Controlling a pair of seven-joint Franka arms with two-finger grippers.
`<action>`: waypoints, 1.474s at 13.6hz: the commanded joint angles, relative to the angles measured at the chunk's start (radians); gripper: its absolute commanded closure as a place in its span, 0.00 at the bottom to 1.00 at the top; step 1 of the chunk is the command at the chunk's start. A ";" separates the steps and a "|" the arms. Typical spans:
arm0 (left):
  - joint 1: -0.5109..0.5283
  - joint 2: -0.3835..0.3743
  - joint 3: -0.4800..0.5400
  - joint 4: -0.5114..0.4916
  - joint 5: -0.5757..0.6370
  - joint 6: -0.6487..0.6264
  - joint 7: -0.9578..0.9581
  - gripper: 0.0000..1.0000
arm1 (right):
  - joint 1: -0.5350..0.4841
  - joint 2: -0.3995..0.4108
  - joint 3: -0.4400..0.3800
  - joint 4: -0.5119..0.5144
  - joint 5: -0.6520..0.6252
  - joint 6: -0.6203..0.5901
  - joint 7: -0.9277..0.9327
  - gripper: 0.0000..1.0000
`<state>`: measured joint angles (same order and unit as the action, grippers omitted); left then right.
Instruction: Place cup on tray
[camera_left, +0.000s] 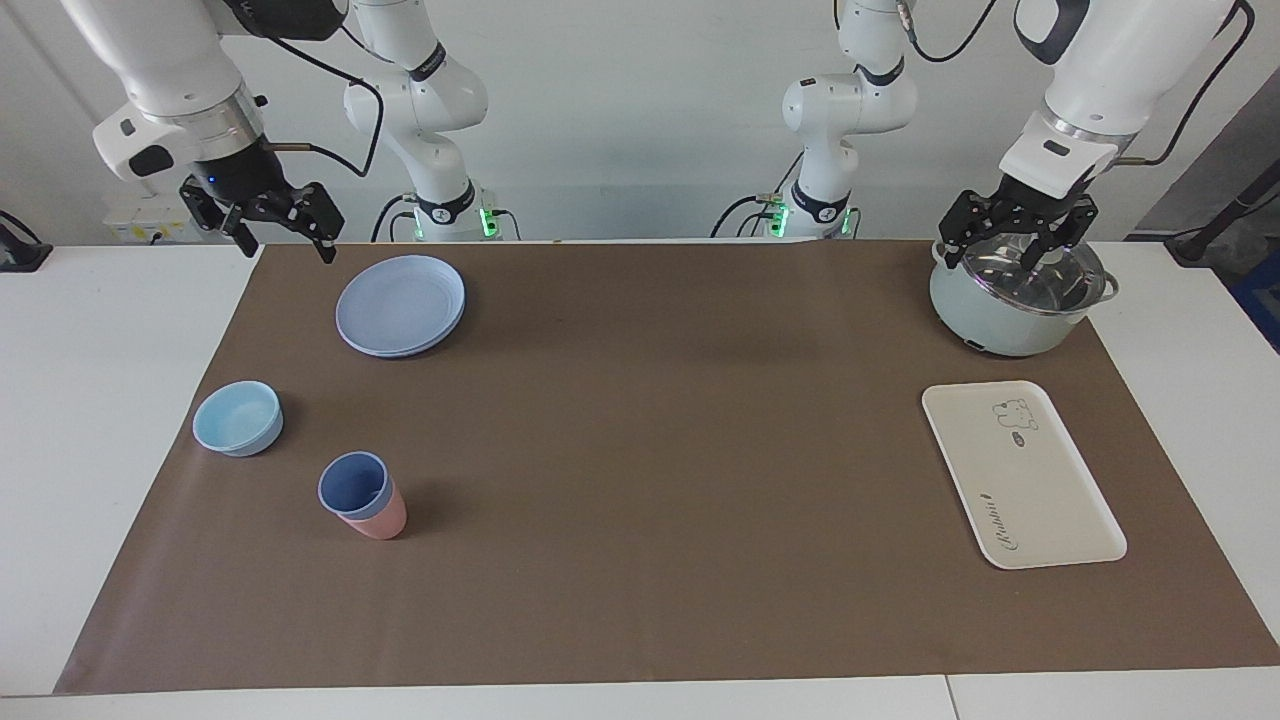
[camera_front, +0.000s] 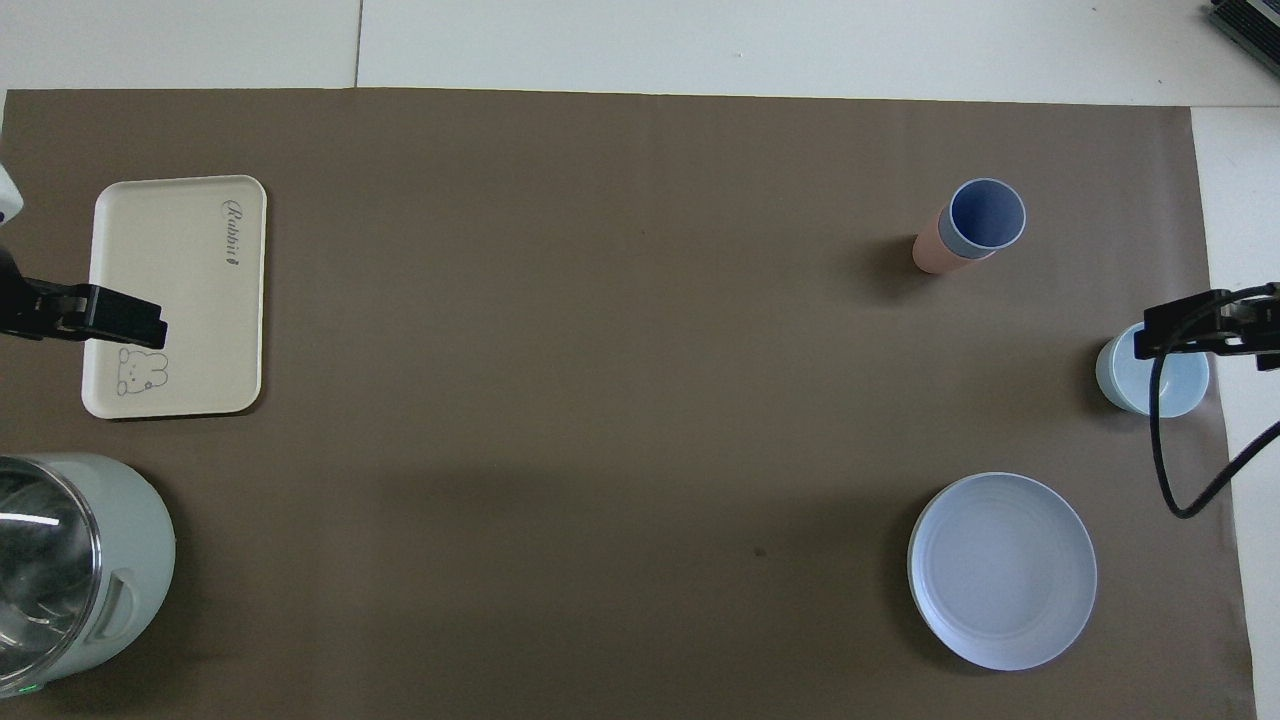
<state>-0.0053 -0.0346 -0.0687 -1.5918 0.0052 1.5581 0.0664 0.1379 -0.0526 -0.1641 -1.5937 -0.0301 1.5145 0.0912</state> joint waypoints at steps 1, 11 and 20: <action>-0.005 -0.025 0.010 -0.027 -0.011 0.011 0.000 0.00 | -0.006 0.000 0.005 0.000 -0.021 -0.014 -0.016 0.00; -0.007 -0.025 0.010 -0.027 -0.011 0.016 0.001 0.00 | -0.072 -0.066 -0.005 -0.201 0.056 0.301 -0.372 0.00; -0.007 -0.024 0.010 -0.027 -0.011 0.016 0.004 0.00 | -0.251 0.048 -0.005 -0.413 0.640 0.691 -1.290 0.00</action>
<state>-0.0053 -0.0346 -0.0681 -1.5918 0.0052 1.5589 0.0665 -0.0865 -0.0455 -0.1784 -1.9935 0.4917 2.1767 -1.0631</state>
